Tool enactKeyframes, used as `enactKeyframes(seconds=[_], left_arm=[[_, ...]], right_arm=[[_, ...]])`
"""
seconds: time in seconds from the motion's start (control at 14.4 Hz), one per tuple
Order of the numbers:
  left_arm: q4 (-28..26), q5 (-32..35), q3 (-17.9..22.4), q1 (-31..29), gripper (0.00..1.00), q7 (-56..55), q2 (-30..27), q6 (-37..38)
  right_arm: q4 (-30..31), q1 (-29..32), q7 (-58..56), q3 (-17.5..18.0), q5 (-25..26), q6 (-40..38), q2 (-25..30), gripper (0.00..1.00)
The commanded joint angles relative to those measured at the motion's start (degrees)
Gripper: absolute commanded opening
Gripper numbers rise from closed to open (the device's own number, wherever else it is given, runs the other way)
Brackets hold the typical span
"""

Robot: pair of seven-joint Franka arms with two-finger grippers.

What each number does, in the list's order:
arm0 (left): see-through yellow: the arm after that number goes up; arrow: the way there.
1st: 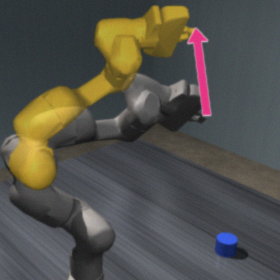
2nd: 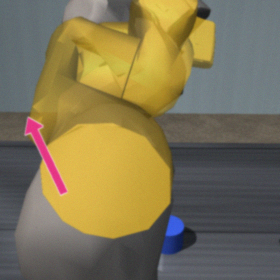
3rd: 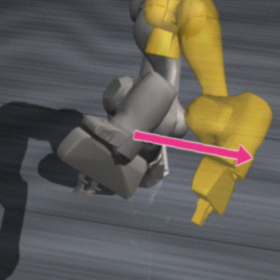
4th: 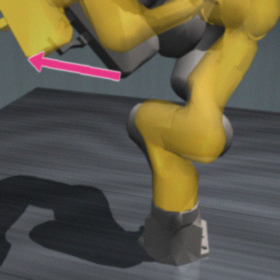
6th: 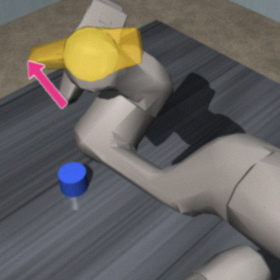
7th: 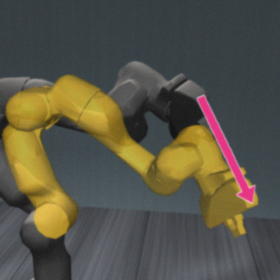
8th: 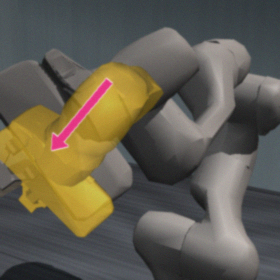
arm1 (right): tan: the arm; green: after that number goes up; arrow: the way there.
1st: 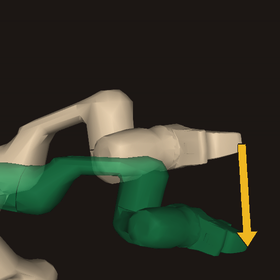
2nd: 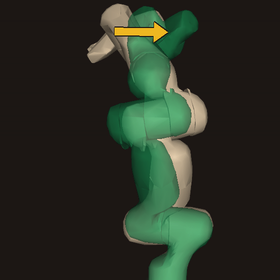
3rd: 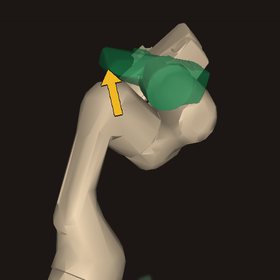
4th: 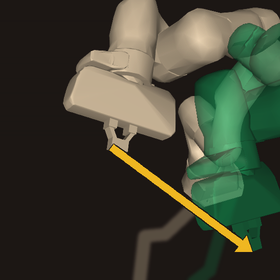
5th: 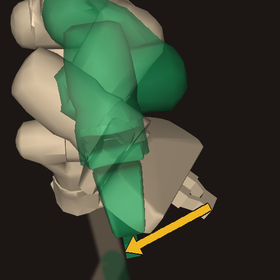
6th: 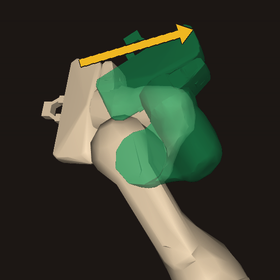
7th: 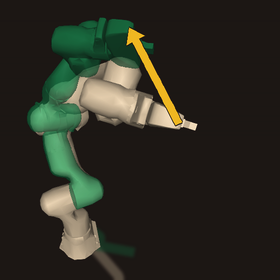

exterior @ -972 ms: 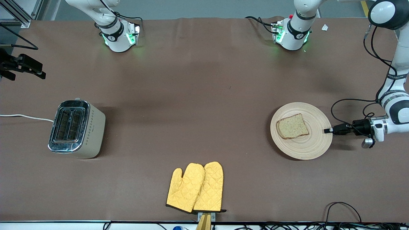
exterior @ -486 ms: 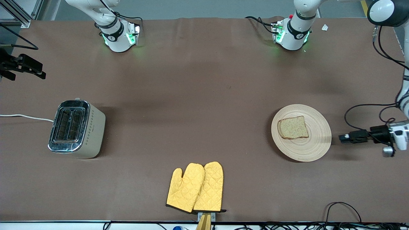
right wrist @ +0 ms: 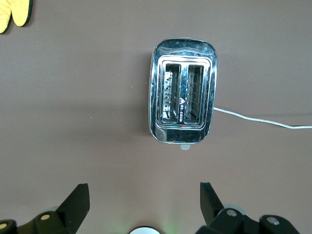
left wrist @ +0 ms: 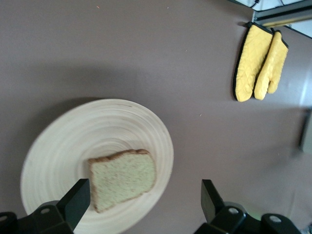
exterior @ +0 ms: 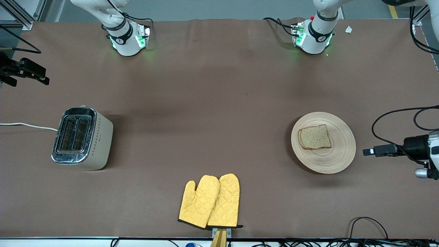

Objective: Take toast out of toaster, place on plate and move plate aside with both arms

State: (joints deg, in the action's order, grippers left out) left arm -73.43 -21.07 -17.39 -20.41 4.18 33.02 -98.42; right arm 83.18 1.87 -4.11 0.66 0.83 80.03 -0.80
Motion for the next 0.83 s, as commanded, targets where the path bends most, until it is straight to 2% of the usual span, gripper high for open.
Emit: enactKeyframes(seconds=[0.0,0.28,0.42,0.56,0.76], left_arm=[[-1.63,4.79,0.87,6.58,1.0,-13.88,-5.49,0.42],[-1.89,20.33,0.78,15.91,1.0,-24.46,-11.91,5.5],[-1.89,25.36,0.87,16.63,1.0,-24.13,-14.98,8.84],[-5.47,26.16,2.27,18.11,1.0,-23.86,-20.68,8.95],[-12.5,25.73,10.16,23.03,1.0,-22.99,-30.08,9.29]], right_arm=[[1.1,0.51,0.16,0.57,0.14,0.12,1.07,1.0],[1.1,0.33,0.16,0.57,0.14,0.21,1.07,1.0],[1.1,0.33,0.16,0.57,0.14,0.21,1.07,1.0],[1.1,0.33,0.16,0.57,0.14,0.21,1.07,1.0],[1.1,0.42,0.16,0.57,0.14,0.12,1.07,1.0]])
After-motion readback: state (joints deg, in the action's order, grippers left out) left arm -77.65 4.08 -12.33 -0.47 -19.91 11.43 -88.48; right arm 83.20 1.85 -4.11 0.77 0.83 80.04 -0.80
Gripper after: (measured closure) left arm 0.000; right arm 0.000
